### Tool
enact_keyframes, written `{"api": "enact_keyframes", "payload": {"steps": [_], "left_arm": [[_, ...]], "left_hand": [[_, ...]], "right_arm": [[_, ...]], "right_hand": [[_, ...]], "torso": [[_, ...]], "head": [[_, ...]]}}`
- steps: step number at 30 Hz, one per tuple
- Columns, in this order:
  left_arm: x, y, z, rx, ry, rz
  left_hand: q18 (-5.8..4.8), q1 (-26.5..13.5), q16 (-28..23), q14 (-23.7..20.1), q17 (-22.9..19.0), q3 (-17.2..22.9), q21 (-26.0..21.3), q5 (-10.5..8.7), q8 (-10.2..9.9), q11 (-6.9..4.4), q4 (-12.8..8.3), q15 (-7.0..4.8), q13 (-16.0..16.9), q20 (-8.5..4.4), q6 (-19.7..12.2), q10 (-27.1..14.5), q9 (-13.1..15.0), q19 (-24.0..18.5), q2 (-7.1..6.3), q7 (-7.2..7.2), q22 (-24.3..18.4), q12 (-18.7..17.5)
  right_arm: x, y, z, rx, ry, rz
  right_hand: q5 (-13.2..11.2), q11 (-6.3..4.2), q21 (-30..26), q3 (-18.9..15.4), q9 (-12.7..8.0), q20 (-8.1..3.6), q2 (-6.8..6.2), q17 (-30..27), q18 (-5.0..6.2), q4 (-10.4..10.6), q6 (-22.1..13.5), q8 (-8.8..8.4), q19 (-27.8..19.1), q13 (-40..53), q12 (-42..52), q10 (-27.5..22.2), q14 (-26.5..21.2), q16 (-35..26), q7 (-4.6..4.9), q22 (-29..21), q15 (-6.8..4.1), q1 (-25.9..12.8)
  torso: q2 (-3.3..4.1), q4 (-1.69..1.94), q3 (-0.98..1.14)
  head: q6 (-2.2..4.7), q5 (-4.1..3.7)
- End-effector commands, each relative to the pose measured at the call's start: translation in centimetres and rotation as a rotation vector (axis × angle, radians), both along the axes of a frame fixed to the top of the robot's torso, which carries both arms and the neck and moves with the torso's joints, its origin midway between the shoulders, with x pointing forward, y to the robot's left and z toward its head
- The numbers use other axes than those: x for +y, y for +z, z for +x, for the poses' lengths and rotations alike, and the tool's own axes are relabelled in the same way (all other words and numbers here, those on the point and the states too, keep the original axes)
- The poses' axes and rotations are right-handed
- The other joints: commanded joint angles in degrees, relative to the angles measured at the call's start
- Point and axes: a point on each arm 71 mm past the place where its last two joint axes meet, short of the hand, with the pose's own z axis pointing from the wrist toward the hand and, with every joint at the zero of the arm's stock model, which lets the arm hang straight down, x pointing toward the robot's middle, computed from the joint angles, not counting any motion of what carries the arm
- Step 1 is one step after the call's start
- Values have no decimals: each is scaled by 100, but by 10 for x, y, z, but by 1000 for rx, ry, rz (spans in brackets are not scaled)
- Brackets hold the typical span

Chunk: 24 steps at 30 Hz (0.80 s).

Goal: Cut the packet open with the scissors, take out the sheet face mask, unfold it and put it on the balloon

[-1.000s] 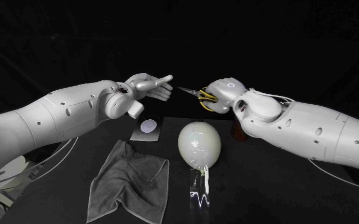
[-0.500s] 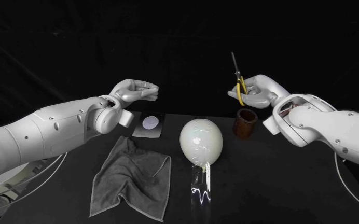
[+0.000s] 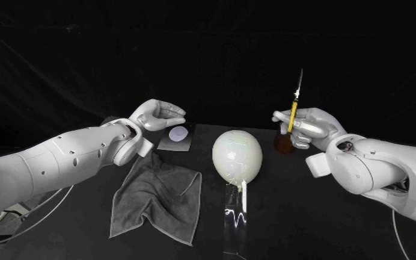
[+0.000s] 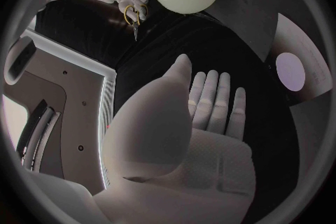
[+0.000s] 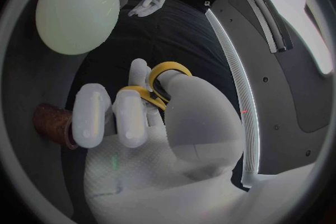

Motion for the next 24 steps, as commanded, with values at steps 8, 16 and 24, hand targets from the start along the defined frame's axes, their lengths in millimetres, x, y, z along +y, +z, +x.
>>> {"api": "enact_keyframes", "payload": {"steps": [8,16,24], "left_arm": [[-7,-17,4,-81,-88,382],[-7,-31,13,-101,-99,524],[-8,-43,21,-74,-102,588]], "left_hand": [[-209,-156,-699,-2538,-719,-1455,-659,-23,-568,-73,531,431,-90,28,-1625,-2640,-471,-1127,-971,-326,-178,-118],[-202,-140,-699,-2839,-788,-1335,-776,-21,-568,-312,531,252,-89,22,-1751,-2879,-465,-1309,-1010,-248,-187,-114],[-186,-195,-730,-3189,-877,-1519,-856,-19,-632,-293,534,28,-130,9,-2152,-3415,-570,-1430,-1052,-212,-193,-159]], "right_arm": [[0,-15,-18,115,-14,225],[0,-31,-38,158,-30,258],[-1,-38,-54,171,-47,272]], "right_hand": [[2,-344,-570,8,-153,57,506,-692,170,3,29,-265,-345,-956,-620,744,-188,-568,87,-145,81,568],[-15,-277,-459,391,-225,71,176,-457,136,-717,66,-408,-158,-1509,-1483,844,-47,-469,164,-30,118,983],[-6,-302,-411,633,-241,85,86,-356,115,-977,212,-466,-79,-1869,-2027,1140,-9,-446,149,43,108,823]], "torso": [[2,-14,6],[37,-27,15],[129,-52,24]], "head": [[-99,81],[-153,151],[-160,170]]}}
